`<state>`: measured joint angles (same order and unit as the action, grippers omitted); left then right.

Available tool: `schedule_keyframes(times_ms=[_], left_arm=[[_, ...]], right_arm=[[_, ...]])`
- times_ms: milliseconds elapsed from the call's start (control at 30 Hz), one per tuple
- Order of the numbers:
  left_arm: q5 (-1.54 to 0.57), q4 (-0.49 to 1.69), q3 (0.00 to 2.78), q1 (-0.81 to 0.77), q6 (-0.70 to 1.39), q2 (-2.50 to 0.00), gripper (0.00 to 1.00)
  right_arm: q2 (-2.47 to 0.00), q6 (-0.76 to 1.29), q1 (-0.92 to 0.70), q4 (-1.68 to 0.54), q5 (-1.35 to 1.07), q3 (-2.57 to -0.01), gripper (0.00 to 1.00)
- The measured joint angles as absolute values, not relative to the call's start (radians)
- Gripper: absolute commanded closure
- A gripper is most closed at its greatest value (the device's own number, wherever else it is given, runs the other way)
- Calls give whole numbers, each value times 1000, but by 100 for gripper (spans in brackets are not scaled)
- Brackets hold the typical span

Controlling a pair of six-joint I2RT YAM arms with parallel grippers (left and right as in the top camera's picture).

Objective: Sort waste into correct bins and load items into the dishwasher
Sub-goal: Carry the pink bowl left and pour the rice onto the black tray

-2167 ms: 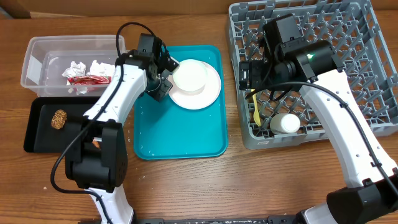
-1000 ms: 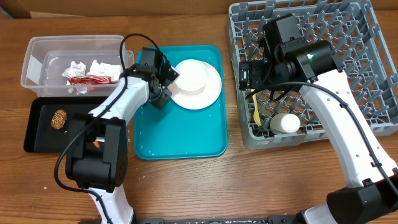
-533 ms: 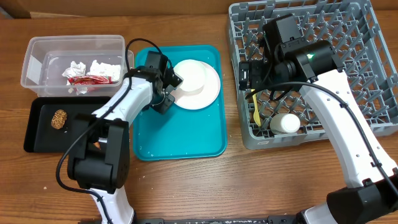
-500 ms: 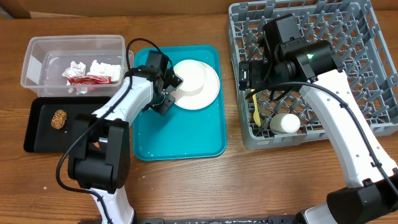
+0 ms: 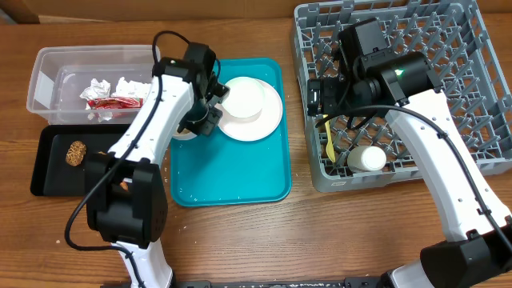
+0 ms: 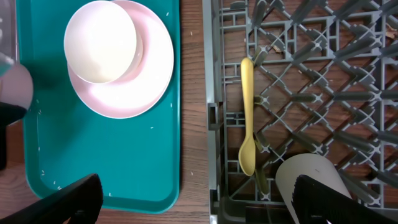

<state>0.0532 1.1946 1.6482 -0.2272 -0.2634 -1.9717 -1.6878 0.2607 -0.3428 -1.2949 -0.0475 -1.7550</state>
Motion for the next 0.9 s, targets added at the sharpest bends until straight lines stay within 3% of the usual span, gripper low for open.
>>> schedule_keyframes(times_ms=[533,733,900], left_arm=[[49,1628,2198,-170,6,-1974,96],[27,1686,2215,9,46,-1958,96],[-119,1672,2178,226,-1,-1947,96]], right_arm=[[-1688,261,-343,-1300,-47,-1755,0],[-1688,260,-343,-1300,-47,-1755,0],[-1688,261,-343,-1300,-47,-1755,0]])
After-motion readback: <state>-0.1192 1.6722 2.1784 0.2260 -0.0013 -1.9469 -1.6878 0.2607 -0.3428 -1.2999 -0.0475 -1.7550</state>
